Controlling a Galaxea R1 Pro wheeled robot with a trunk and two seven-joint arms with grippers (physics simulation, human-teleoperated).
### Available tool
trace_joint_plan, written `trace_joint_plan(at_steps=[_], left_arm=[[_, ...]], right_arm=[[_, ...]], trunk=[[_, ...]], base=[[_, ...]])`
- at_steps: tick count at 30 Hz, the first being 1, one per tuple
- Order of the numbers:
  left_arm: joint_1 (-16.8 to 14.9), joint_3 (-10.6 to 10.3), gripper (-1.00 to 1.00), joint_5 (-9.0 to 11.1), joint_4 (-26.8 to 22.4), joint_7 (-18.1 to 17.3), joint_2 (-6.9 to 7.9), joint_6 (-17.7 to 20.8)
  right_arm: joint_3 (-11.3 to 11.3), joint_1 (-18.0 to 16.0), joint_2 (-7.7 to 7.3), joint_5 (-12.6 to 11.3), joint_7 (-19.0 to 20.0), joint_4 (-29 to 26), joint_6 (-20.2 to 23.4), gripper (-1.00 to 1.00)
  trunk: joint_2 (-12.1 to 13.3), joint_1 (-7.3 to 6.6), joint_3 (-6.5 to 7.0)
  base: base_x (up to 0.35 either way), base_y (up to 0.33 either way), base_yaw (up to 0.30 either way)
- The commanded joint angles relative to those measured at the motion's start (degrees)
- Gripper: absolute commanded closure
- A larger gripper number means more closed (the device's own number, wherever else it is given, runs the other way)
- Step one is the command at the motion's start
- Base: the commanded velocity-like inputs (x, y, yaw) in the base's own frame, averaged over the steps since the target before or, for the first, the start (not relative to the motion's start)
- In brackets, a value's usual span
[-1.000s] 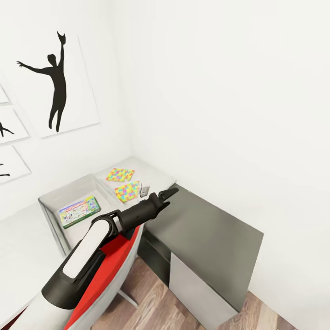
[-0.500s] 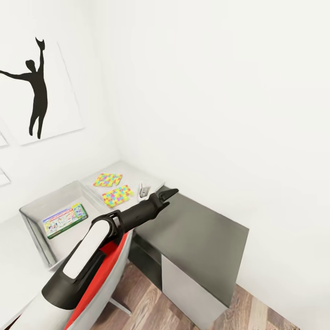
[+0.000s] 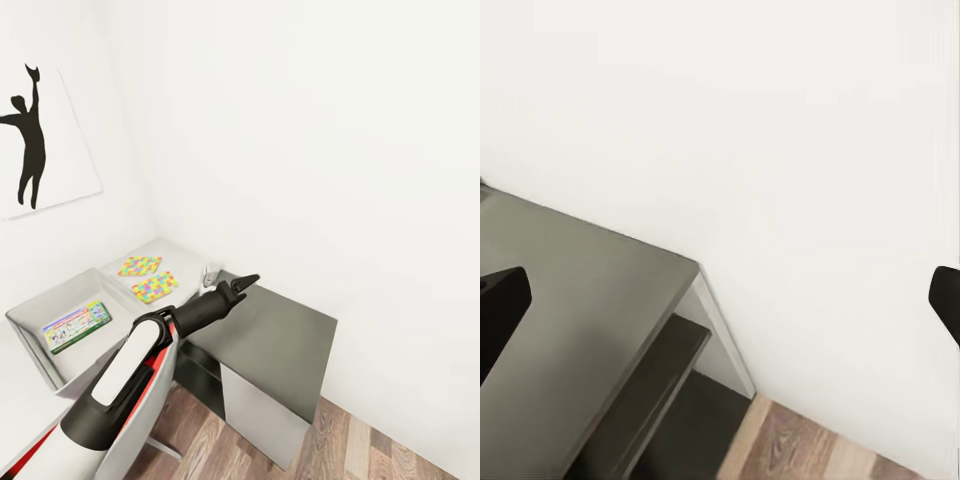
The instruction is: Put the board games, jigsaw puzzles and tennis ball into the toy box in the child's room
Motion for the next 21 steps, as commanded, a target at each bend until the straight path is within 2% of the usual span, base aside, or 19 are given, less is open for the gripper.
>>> trace_joint_plan(at_steps=[1, 13, 21], left_arm=[[-0.1, 0.0, -1.00, 0.6, -0.1, 0.5, 0.04, 0.0], [0.0, 0.0, -1.00, 0.6, -0.1, 0.5, 0.04, 0.0], [0.0, -0.2, -1.00, 0.4, -0.1, 0.5, 0.03, 0.0]], right_arm=[[0.0, -0.1, -0.01, 0.6, 0.6, 0.0, 0.4, -1.00], [0.3, -0.1, 0.58, 0.6, 0.6, -0.1, 0.3, -1.00], [2.0, -0.1, 1.60, 0.6, 0.6, -0.1, 0.3, -1.00]], trunk=[[-0.1, 0.04, -0.03], [-0.1, 0.04, 0.99], [-0.1, 0.04, 1.68]], base=[[-0.037, 0.000, -0.172], [-0.016, 0.000, -0.159], [-0.004, 0.000, -0.118]])
